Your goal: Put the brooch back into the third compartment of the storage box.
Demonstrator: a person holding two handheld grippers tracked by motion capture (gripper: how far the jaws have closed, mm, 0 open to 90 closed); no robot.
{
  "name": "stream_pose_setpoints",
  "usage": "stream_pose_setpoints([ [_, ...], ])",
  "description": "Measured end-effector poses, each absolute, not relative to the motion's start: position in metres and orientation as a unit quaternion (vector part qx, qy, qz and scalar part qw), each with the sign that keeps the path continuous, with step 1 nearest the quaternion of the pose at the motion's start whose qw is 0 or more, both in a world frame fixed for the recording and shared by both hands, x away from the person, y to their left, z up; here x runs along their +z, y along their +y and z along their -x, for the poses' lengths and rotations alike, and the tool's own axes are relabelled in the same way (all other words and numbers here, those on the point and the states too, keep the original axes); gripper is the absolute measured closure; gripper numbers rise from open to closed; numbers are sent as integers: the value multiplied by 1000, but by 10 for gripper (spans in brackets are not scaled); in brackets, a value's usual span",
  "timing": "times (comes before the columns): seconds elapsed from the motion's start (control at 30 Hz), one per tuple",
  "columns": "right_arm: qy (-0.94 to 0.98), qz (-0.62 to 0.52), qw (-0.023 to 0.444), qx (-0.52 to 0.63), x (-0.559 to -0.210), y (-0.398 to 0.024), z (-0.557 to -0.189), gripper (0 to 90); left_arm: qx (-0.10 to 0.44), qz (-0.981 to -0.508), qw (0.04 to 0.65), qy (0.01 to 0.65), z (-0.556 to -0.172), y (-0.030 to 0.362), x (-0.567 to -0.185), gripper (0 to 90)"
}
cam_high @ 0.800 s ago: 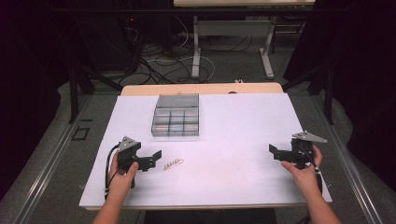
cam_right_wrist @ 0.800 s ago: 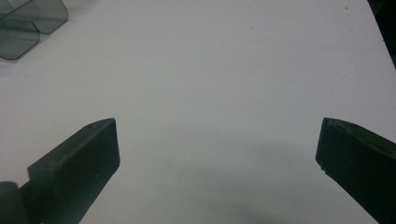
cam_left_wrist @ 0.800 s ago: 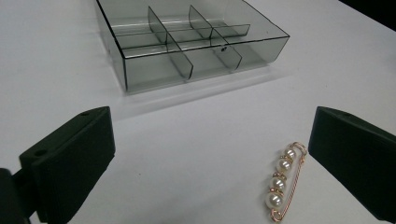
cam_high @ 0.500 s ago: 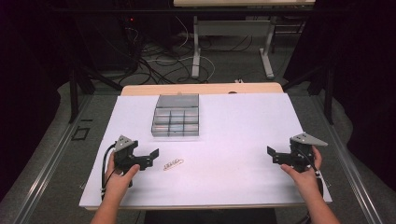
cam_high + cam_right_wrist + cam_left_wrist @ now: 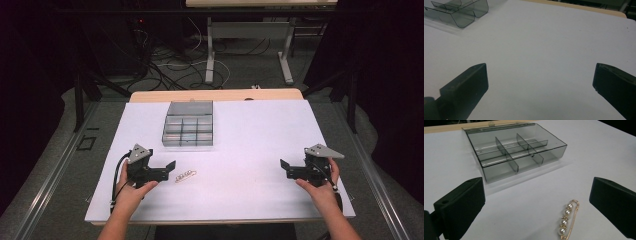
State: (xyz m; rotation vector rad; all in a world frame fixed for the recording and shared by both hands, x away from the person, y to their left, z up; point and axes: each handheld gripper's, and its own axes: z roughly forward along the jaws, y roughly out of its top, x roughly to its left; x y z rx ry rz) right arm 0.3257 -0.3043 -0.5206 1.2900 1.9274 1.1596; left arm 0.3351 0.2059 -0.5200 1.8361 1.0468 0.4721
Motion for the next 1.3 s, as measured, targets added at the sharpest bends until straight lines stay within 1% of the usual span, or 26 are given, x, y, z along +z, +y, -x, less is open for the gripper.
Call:
stream_pose_setpoints([
  [0.37, 719, -472, 273, 431, -521, -304, -325, 4, 190, -774, 457, 395, -332, 189, -509, 8],
  [0.7, 718, -473, 274, 431, -521, -306, -324, 22, 190, -787, 437, 392, -338, 187, -503, 61],
  [0.77, 717, -474, 274, 431, -520, -306, -324, 24, 190, -789, 436, 389, -338, 187, -502, 90],
  [0.8, 717, -474, 274, 431, -520, -306, -324, 24, 190, -791, 434, 387, -338, 188, -501, 90],
  [0.87, 718, -474, 275, 429, -521, -306, -323, 24, 189, -794, 429, 387, -339, 189, -500, 150],
  [1.0, 717, -477, 275, 427, -522, -306, -323, 24, 174, -801, 420, 389, -343, 191, -498, 160],
  [1.03, 716, -476, 279, 427, -521, -307, -323, 24, 169, -809, 412, 384, -344, 191, -496, 171],
  [1.13, 715, -479, 276, 429, -521, -307, -322, 24, 168, -811, 409, 382, -346, 190, -494, 197],
  [1.17, 715, -481, 275, 426, -521, -308, -322, 24, 167, -813, 406, 382, -347, 189, -493, 226],
  [1.3, 714, -482, 274, 427, -522, -309, -322, 24, 163, -823, 393, 376, -350, 186, -491, 247],
])
